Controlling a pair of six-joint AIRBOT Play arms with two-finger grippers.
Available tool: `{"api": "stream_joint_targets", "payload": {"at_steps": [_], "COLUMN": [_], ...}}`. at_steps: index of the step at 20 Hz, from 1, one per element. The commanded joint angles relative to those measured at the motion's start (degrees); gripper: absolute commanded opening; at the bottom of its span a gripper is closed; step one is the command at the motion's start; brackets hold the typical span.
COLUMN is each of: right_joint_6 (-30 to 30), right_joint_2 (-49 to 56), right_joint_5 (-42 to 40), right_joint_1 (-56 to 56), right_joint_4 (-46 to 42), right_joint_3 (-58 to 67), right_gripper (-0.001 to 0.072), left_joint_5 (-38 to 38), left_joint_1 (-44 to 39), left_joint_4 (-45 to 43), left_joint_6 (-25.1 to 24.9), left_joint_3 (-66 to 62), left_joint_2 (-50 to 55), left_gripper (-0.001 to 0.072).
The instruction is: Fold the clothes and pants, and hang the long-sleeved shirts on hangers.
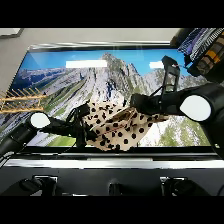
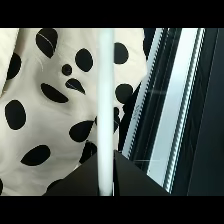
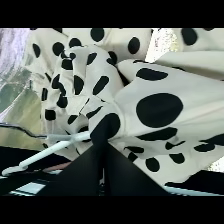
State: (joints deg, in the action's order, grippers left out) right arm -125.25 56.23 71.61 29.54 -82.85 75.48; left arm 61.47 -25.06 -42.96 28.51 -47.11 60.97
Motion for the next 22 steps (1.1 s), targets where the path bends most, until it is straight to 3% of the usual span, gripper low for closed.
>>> {"api": "stream_joint_targets", "payload": {"at_steps": [1,6,8,14,22], "right_joint_6": [0.37,0.57,0.0,0.37,8.17], "right_joint_2": [-1.16,0.04,-0.17,-1.44,-1.27], "right_joint_5": [0.33,0.79,1.05,3.34,-0.46], "right_joint_1": [0.07,0.07,0.04,0.0,0.0], "right_joint_4": [1.16,-2.25,-5.68,-13.99,-1.22], "right_joint_3": [0.02,0.0,0.02,0.87,3.32], "right_gripper": [0.0035,0.0035,0.0035,0.0035,0.0035], "left_joint_5": [0.02,0.68,2.95,7.93,5.57], "left_joint_1": [-0.04,0.07,0.42,0.46,0.31], "left_joint_4": [-0.13,-0.37,-3.93,-10.6,-10.8], "left_joint_6": [0.02,0.24,3.02,3.17,2.75], "left_joint_3": [-0.04,-0.09,-0.57,-4.52,-6.56], "left_joint_2": [0.04,0.02,0.02,0.0,0.44], "left_gripper": [0.0025,0.0025,0.0025,0.0025,0.0025]}}
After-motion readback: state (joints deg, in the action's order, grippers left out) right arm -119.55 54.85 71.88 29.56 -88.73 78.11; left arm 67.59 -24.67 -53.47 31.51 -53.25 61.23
